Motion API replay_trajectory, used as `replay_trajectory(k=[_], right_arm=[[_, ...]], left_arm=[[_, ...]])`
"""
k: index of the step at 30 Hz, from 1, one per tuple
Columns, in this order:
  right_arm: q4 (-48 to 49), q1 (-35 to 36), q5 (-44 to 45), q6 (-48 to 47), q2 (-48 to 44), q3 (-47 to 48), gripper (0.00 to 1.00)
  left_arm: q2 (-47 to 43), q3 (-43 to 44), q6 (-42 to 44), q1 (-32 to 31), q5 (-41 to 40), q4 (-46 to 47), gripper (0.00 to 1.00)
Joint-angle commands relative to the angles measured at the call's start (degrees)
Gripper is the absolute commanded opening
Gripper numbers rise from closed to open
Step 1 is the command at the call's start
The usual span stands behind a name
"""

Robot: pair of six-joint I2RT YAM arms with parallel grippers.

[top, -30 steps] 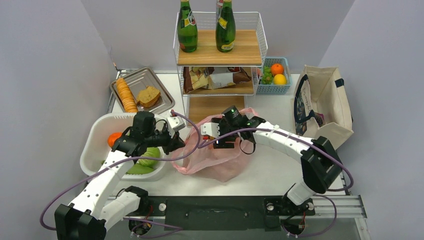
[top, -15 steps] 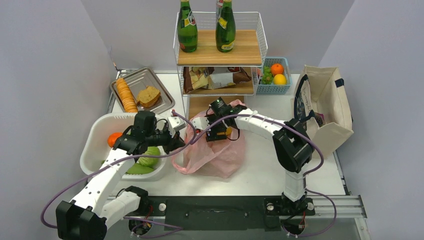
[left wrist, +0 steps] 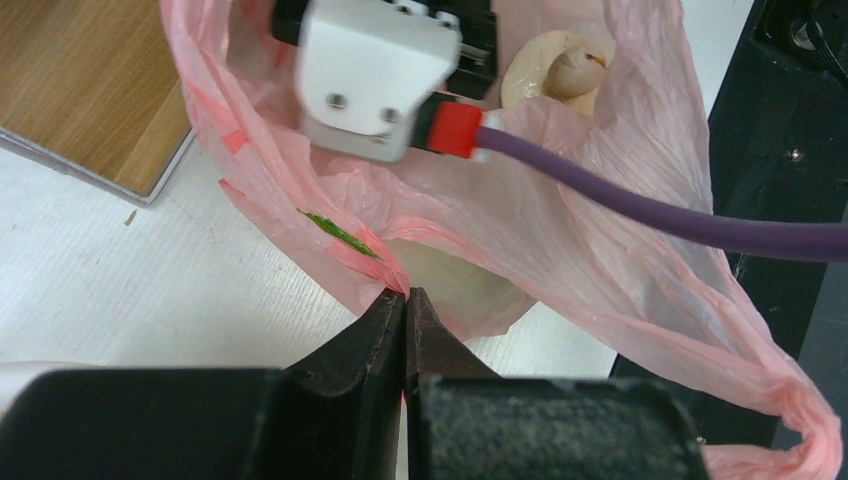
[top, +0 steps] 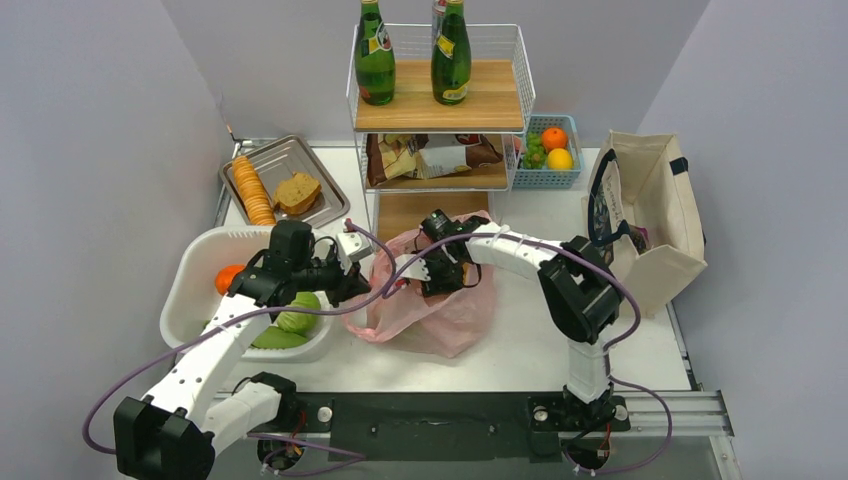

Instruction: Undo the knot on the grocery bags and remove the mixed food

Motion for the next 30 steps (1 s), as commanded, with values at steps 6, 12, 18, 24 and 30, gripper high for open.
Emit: replay_trajectory(k=[6, 12, 18, 24, 30], right_arm=[[1.5, 4.2, -5.3, 10.9, -16.4, -10.7, 0.04], [2.4, 4.3, -10.8, 21.8, -26.2, -9.5, 0.00], [2.7, 3.8, -14.5, 29.3, -37.0, -10.0, 0.00], [5.1, 0.1, -16.2, 40.5, -46.4, -9.3, 0.00], [6.5, -9.3, -15.4, 51.4, -54.8, -10.5, 0.00]], left_arm=[[0.2, 2.7, 2.1, -0.1, 2.0, 1.3, 0.00], [-1.1, 1.6, 3.9, -1.5, 0.3, 2.1, 0.00], [0.0, 1.8, 2.7, -4.0, -1.6, 4.6, 0.00], [1.3, 1.9, 2.3, -7.7, -3.3, 6.0, 0.00], [2.8, 2.2, 4.7, -13.4, -5.8, 7.3, 0.00]])
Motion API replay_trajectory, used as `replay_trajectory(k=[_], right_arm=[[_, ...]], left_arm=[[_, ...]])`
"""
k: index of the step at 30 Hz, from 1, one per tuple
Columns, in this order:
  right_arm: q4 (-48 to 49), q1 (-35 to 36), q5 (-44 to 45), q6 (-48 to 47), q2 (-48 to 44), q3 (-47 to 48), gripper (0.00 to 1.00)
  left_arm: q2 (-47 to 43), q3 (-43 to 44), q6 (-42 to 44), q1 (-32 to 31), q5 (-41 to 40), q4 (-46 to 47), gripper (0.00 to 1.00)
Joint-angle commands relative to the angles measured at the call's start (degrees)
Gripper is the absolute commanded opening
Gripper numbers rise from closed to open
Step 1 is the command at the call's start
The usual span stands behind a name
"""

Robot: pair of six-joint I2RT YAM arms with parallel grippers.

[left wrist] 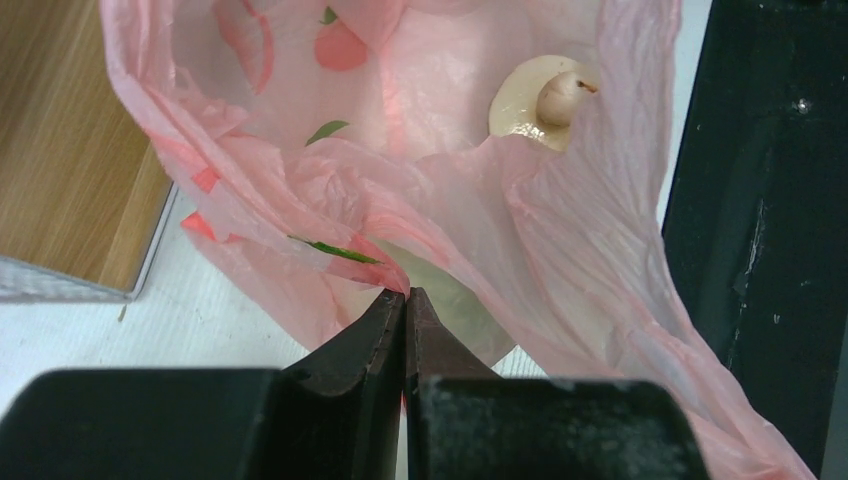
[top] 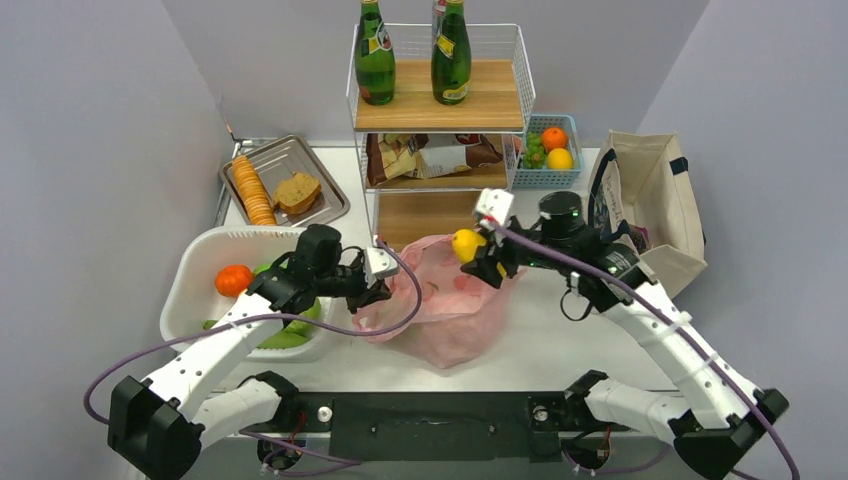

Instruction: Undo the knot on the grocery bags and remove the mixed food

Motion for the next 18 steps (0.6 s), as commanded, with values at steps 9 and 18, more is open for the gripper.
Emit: replay_trajectory(k=[9, 18], right_arm=[[-1.6, -41.5, -8.1, 22.3, -8.5, 4.1, 0.00], [11.8, -43.7, 14.2, 27.7, 14.6, 22.0, 0.00]], left_arm=[[3.9, 5.5, 0.4, -4.5, -0.2, 4.4, 0.00], [4.4, 5.6, -1.3, -5.1, -0.6, 6.5, 0.00]])
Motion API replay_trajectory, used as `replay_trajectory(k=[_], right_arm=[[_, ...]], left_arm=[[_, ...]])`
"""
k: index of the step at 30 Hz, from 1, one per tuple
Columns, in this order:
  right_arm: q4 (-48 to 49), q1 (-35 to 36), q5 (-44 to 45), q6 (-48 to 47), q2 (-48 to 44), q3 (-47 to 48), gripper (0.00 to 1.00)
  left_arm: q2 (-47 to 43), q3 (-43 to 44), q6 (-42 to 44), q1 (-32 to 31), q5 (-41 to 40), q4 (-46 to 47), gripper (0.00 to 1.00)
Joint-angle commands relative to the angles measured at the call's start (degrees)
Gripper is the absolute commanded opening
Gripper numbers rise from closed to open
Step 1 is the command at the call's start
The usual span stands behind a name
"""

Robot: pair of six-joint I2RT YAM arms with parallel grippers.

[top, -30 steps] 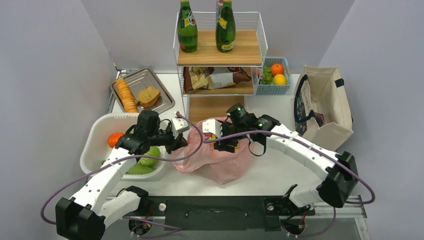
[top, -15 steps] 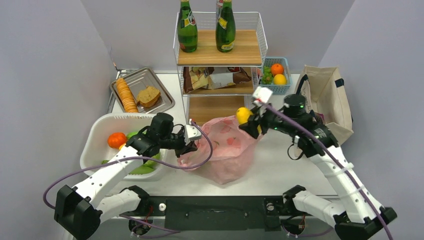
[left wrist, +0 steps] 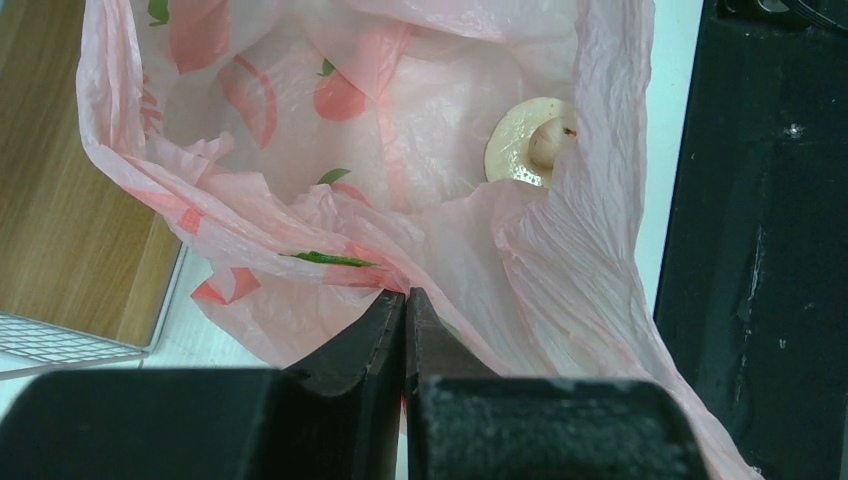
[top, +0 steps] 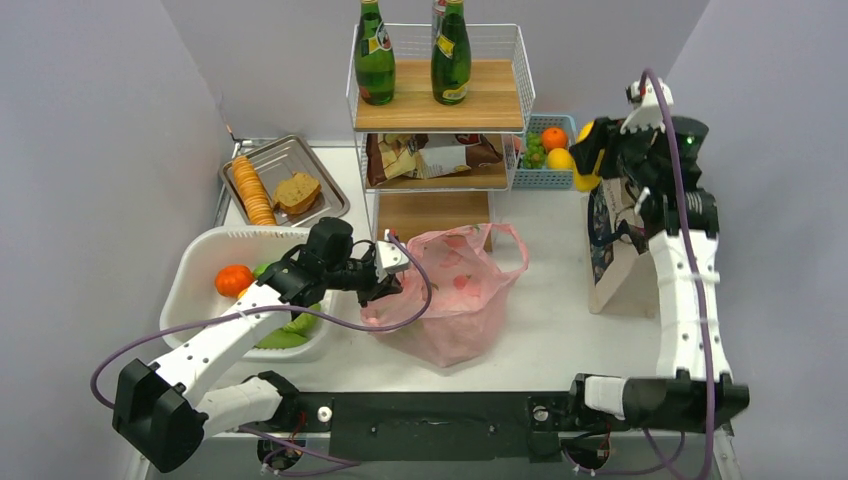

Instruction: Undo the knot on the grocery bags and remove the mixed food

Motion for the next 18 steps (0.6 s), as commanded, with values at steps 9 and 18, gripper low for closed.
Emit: replay_trajectory(k=[9, 18], right_arm=[[20.8, 6.5, 20.2, 6.1, 28.4, 21.3, 0.00], [26.7, 9.1, 23.8, 8.9, 47.1, 30.7, 0.03]], left_arm=[[-2.9, 0.2, -2.8, -0.6, -2.1, 3.4, 0.00], [-3.8, 1.2, -1.7, -0.6, -2.4, -0.7, 0.00]])
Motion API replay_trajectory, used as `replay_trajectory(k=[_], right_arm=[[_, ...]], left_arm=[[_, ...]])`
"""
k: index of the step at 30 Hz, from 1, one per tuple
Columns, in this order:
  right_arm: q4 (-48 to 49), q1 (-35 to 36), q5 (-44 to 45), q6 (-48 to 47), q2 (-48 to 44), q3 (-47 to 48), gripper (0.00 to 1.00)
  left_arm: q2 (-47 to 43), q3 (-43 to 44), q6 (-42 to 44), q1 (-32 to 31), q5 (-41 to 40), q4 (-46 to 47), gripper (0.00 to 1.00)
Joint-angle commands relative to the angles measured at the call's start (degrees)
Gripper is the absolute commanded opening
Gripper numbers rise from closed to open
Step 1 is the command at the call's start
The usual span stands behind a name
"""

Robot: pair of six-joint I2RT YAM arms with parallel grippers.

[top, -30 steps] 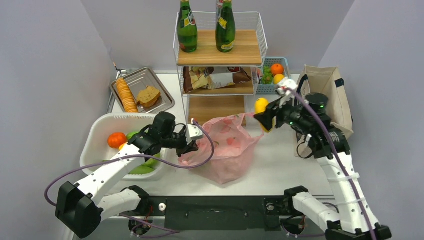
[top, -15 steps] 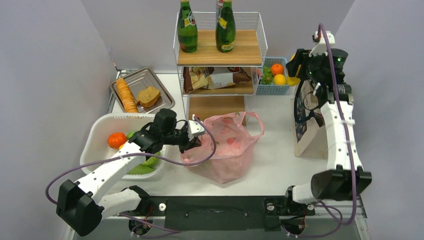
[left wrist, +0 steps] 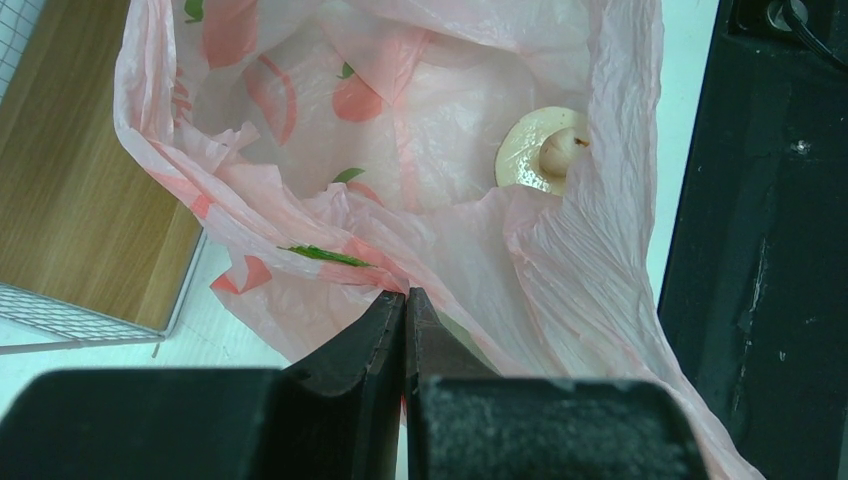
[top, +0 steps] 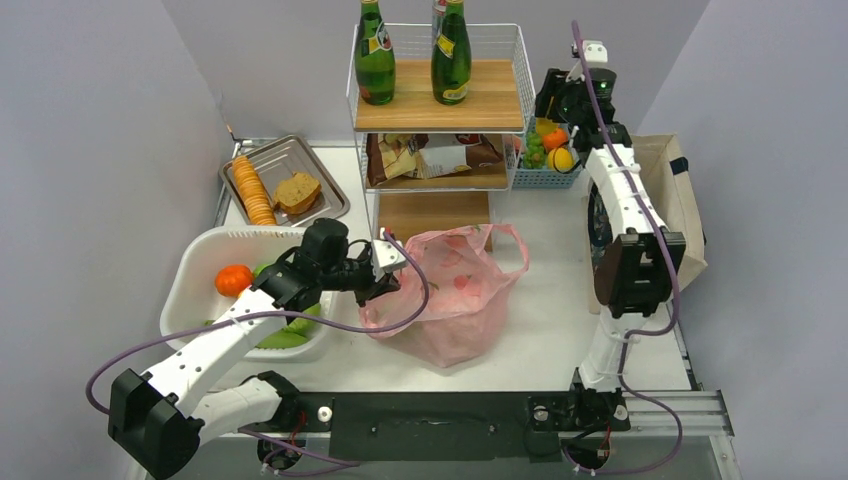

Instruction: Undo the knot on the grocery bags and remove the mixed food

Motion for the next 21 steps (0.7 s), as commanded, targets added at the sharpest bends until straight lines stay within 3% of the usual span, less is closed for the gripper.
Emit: replay_trajectory(k=[1, 4, 8, 16, 20, 21], right_arm=[[5.0, 1.5, 6.4, 0.9, 7.5, 6.3, 0.01], [5.4, 3.1, 12.7, -0.3, 11.9, 10.1, 0.00], [6.6, 3.5, 13.0, -0.3, 17.4, 13.7, 0.04], [6.6, 3.9, 14.7, -0.2, 22.0, 16.9, 0.64], [6.5, 3.5, 15.4, -0.4, 20.4, 16.0, 0.84], [6.3, 3.3, 15.4, -0.4, 19.5, 15.4, 0.86]], left_arm=[[-1.6, 1.1, 0.3, -0.2, -0.4, -1.4, 0.00], [-2.2, 0.8, 1.1, -0.2, -0.9, -2.5, 0.00], [-2.3, 1.3, 1.9, -0.3, -1.2, -4.3, 0.00], [-1.4, 2.2, 1.8, -0.2, -2.0, -4.4, 0.00], [-1.0, 2.1, 1.9, -0.3, -1.5, -3.7, 0.00], [-0.9, 2.1, 1.9, -0.3, -1.3, -3.7, 0.00]])
